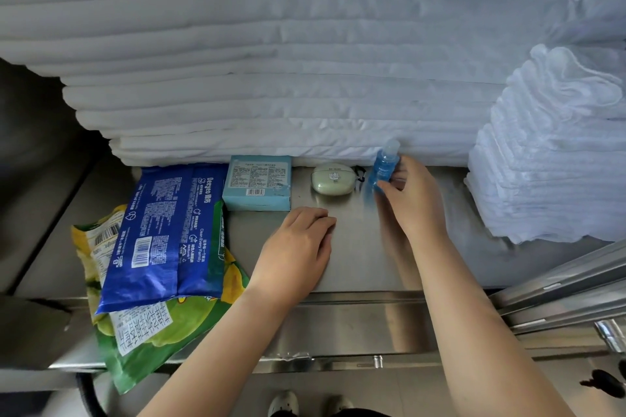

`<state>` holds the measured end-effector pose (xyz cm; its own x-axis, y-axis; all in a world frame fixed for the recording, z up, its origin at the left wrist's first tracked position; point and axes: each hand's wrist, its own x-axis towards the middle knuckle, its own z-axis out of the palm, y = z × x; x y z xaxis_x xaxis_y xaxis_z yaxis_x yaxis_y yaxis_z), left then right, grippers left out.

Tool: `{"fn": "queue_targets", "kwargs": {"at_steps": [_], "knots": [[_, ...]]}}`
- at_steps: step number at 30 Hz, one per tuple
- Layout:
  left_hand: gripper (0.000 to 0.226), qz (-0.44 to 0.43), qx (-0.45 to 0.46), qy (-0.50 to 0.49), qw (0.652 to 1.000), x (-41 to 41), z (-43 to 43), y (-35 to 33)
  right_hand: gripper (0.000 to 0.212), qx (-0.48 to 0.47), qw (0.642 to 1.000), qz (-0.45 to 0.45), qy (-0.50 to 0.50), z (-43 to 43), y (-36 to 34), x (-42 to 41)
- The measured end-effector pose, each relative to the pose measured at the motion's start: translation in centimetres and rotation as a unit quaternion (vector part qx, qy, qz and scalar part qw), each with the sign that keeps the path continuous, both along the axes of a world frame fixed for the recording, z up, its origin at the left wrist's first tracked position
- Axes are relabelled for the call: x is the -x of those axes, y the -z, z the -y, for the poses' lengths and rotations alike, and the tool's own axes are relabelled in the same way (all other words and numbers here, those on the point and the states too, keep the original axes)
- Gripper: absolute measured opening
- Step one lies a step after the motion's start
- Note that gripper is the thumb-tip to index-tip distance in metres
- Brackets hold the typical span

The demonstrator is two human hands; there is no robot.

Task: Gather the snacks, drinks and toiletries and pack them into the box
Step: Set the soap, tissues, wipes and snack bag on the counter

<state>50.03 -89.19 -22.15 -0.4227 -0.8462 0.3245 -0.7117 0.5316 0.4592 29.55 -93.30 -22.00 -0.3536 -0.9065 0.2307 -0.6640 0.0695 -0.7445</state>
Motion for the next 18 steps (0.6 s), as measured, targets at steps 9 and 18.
{"fn": "queue_targets", "kwargs": {"at_steps": [9,18], "knots": [[0.051,0.006,0.075,-0.101,0.992,-5.9,2.5,-4.7,0.040,0.079,0.996,0.020,0.020,-4.3,0.4,-1.0],[0.089,0.222,-0.085,-0.062,0.969,-8.7,6.4,-3.1,0.030,0.046,0.975,-0.131,-0.176,-5.8,0.1,-4.7]]}}
